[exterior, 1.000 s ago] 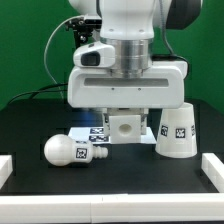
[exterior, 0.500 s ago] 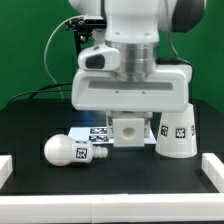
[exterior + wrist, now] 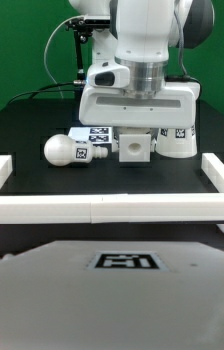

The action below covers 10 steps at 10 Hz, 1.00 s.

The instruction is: Assemble lamp

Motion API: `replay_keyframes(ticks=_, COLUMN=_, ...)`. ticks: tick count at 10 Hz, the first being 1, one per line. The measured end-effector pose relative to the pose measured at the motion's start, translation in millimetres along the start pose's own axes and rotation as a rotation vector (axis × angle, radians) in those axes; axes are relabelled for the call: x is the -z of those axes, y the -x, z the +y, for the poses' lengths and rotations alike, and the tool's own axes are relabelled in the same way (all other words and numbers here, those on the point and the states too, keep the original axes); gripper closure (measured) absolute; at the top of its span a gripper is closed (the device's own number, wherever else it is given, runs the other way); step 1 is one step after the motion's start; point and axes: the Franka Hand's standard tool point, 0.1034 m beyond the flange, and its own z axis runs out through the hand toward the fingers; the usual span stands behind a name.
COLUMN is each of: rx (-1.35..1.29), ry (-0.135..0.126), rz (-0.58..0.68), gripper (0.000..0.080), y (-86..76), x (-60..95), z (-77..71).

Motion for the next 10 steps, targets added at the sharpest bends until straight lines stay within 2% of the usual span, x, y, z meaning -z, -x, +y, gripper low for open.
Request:
replay_keyframes(ticks=2, rx=0.000, ry=0.000, rz=-0.003, gripper=0.0488, y=-0.3, x=-4.7, z=-7.3)
replay_keyframes(ticks=5, rx=0.005, ry=0.004, rz=-0.009, gripper=0.0488, y=-0.9, x=-10.1, z=-8.9)
replay_keyframes(ticks=6, rx=0.004, ry=0.005, rz=-0.010, gripper=0.0407, y=-0.9, x=-10.2, z=-8.7)
replay_keyframes(ticks=7, rx=0.004, ry=0.005, rz=-0.010, gripper=0.0407, y=-0.8, x=-10.2, z=-8.6)
replay_keyframes(ticks=9, rx=0.004, ry=0.005, rz=-0.010, gripper=0.0157, y=-0.8, x=-10.3, z=-8.6)
replay_keyframes(ticks=10, rx=0.004, ry=0.005, rz=-0.010, gripper=0.0157, y=-0.8, x=-10.3, z=-8.6)
